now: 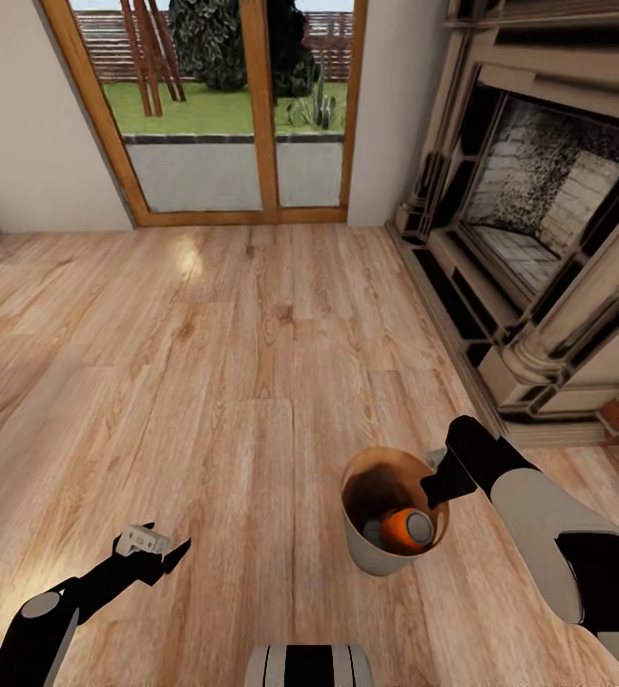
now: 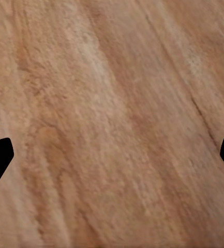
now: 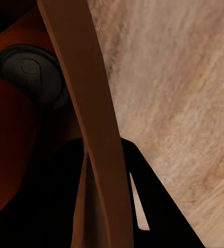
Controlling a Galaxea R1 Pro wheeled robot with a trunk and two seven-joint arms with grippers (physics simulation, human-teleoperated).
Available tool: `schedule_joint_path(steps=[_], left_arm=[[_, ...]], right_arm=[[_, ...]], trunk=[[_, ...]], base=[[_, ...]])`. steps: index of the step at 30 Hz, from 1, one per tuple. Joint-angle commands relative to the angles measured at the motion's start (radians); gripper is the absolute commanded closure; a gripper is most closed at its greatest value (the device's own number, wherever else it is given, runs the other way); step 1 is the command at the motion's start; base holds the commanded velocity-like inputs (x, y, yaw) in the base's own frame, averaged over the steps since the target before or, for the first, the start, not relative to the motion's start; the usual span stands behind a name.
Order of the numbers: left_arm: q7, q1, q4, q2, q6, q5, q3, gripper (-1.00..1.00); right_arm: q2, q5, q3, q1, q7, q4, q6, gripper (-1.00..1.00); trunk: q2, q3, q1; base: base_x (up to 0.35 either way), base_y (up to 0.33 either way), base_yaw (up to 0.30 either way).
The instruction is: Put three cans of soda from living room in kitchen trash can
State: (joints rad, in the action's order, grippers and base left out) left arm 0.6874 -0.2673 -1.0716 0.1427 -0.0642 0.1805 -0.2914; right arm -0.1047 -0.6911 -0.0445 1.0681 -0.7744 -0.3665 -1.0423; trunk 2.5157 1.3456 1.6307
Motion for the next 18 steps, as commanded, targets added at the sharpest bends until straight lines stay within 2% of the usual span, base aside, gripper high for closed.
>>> schedule_joint_path(steps=[1,4,11,16,18], left_arm=[[-0.001,0.000,0.001,0.000,0.000,0.000,0.000,-1.00],[-0.009,0.000,0.016,0.000,0.001,-0.002,0.000,-1.00],[-0.020,-0.001,0.044,0.000,0.001,-0.005,0.000,-1.00],[-0.021,-0.001,0.046,0.000,0.001,-0.004,0.000,-1.00],[-0.021,-0.001,0.047,0.000,0.001,-0.004,0.000,-1.00]], right_arm=[[0.000,0.015,0.002,0.001,0.000,0.000,-0.005,1.00],[0.000,0.015,0.002,0.001,0.000,-0.001,-0.005,1.00],[-0.001,0.015,0.002,0.000,0.000,-0.001,-0.005,1.00],[-0.001,0.015,0.002,0.000,0.000,-0.001,-0.005,1.00],[-0.001,0.015,0.002,0.000,0.000,-0.001,-0.005,1.00]], trunk=[[0.000,0.004,0.000],[0.001,0.015,0.002],[0.001,0.015,0.002],[0.002,0.035,0.004],[0.002,0.035,0.004]], base=[[0.000,0.000,0.000],[0.000,0.000,0.000],[0.000,0.000,0.000],[0.000,0.000,0.000],[0.000,0.000,0.000]])
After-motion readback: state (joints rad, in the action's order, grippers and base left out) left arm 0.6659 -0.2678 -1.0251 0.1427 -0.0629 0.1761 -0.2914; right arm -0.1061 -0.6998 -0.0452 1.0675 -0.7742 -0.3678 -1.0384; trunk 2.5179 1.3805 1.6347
